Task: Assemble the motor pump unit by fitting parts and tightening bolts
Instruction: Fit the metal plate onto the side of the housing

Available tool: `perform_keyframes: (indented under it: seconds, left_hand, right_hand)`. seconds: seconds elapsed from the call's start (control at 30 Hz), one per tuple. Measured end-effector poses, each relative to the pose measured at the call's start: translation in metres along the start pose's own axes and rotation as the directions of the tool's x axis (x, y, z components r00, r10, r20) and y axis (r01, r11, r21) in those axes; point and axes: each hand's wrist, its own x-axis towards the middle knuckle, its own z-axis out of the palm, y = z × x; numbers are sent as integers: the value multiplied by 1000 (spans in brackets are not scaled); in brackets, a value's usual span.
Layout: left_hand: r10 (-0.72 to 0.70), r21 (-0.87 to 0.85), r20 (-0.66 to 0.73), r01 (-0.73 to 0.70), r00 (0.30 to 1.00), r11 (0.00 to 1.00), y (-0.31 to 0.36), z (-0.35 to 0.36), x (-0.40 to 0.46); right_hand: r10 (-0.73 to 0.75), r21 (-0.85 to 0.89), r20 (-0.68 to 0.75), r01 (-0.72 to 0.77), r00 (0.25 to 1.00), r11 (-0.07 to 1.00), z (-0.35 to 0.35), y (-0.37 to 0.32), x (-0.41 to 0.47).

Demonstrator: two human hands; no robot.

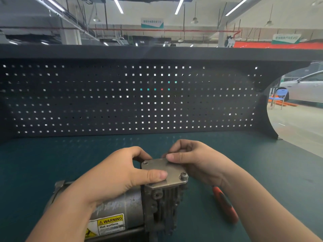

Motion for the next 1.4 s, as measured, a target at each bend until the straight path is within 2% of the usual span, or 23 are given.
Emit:
perform_keyframes:
  seconds: [0.2,0.4,0.67,0.83,1.13,1.4]
  left_hand:
    - [3,-6,7,-3,1000,1000,1,0,-1]
    - [6,-18,9,-5,1000,1000,0,0,-1]
    - [10,-28,2,-9,1000,1000,1,1,-1]
    - [19,-21,5,-19,1000,1000,0,1,-2]
    - [17,-31,6,-17,1000,999,-1,1,0]
    - [16,-38,10,-16,1000,999,-1,1,-1]
  right_hand:
    - [17,1,69,-17,998,1000,-7,0,-1]
    - [-10,22,-2,10,1000,1000,-3,0,-2]
    - [-16,-116,-14,15,1000,993,-3,-7,-9]
    - [-39,-191,-99,20,994,981,-1,-8,-9]
    - [-90,-452,-111,31,990,891,0,-11,-12]
    - [-101,-474,-108,38,989,880,2,-12,-14]
